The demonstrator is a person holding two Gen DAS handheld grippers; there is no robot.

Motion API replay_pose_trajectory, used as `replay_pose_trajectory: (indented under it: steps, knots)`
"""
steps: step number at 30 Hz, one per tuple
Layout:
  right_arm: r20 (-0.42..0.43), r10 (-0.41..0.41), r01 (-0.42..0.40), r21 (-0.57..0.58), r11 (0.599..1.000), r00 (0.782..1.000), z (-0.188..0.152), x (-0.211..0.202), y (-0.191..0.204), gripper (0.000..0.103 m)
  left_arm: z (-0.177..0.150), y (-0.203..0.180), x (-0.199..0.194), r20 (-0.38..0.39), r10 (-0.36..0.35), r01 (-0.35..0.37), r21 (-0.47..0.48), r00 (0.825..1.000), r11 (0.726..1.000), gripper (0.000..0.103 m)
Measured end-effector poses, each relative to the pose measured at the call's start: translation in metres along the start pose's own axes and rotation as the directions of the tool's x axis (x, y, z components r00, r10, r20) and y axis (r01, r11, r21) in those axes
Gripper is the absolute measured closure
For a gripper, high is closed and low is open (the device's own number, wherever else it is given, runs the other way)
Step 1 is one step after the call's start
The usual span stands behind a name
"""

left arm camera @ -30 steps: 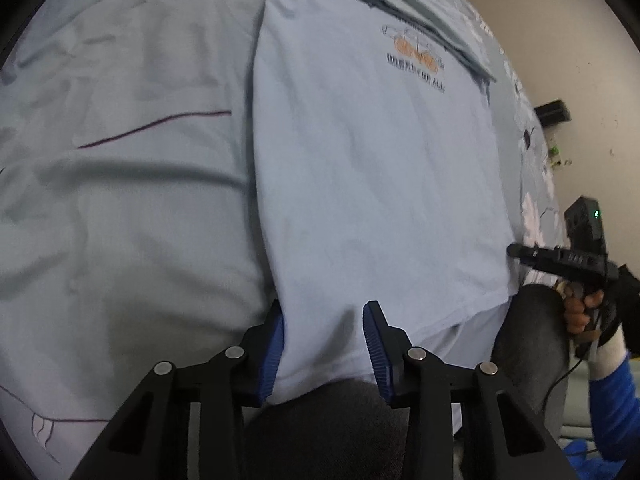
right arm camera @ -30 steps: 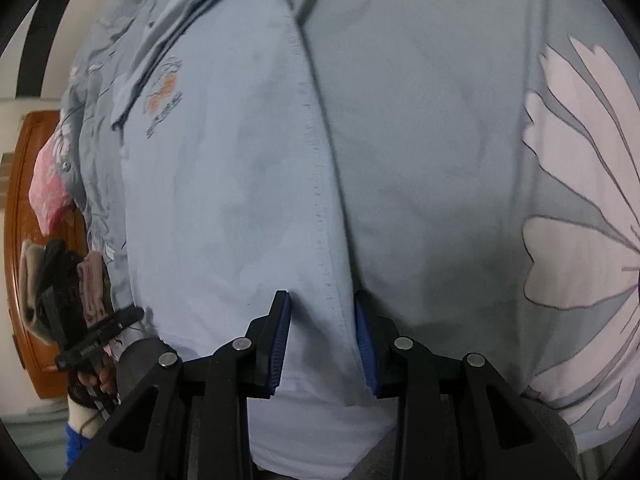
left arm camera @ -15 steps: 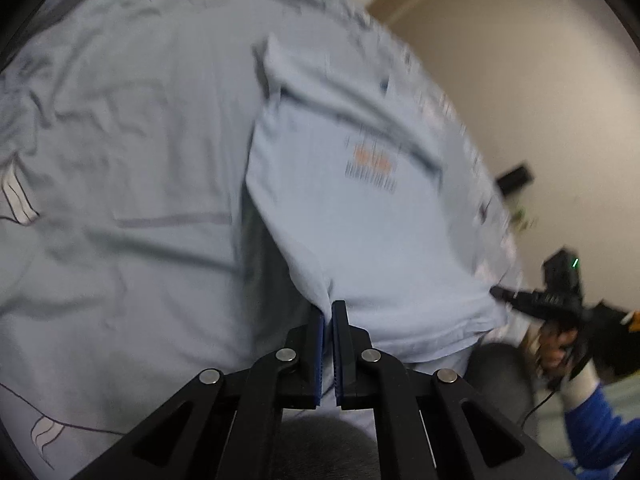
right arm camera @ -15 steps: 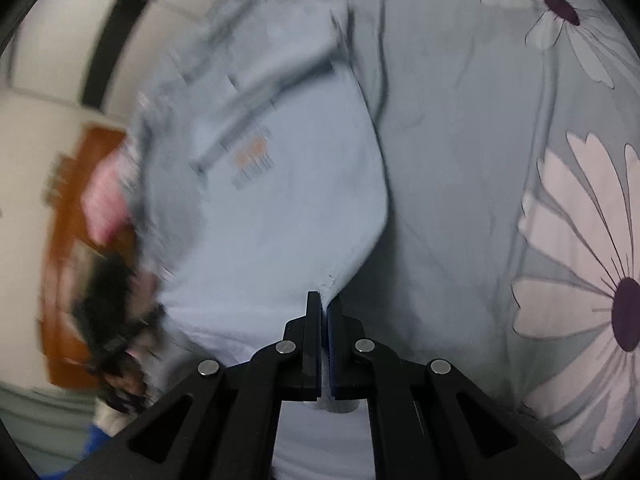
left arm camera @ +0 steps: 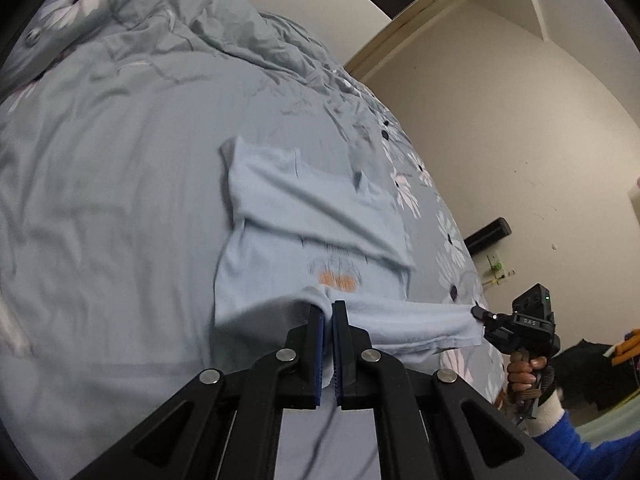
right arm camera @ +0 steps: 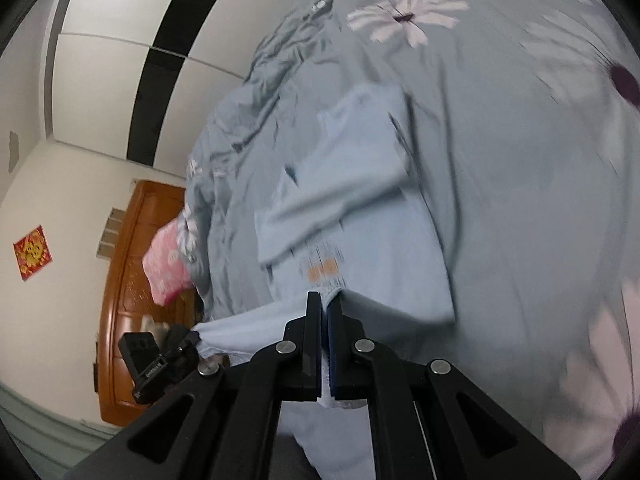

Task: Fold clothes
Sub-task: 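Grasp the hem with both grippers and lift it toward the collar, then lay the hem over the collar and open both grippers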

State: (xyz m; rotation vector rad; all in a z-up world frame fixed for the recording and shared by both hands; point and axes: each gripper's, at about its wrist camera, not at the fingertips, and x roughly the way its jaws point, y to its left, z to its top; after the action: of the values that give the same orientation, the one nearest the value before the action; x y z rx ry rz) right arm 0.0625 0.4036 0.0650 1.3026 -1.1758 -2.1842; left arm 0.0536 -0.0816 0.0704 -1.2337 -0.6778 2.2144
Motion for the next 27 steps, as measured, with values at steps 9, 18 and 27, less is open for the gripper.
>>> replay_pose_trajectory:
  steps: [9,18,27]
  knots:
    - [0.027,-0.072,0.071,0.037,0.997,0.997,0.109,0.069,-0.007,0.101,0.121,0.040,0.085,-0.019,0.034,-0.035,-0.096,0.999,0.995,0.099]
    - [-0.002,-0.156,0.155,0.081,0.985,0.988,0.161,0.124,-0.033,0.100,0.152,0.088,0.153,-0.043,0.031,-0.042,-0.291,0.999,0.956,0.098]
    - [0.076,-0.150,0.150,0.000,0.989,0.986,0.161,0.092,-0.023,0.058,0.140,0.085,0.126,0.045,-0.029,0.041,-0.297,0.999,0.954,0.039]
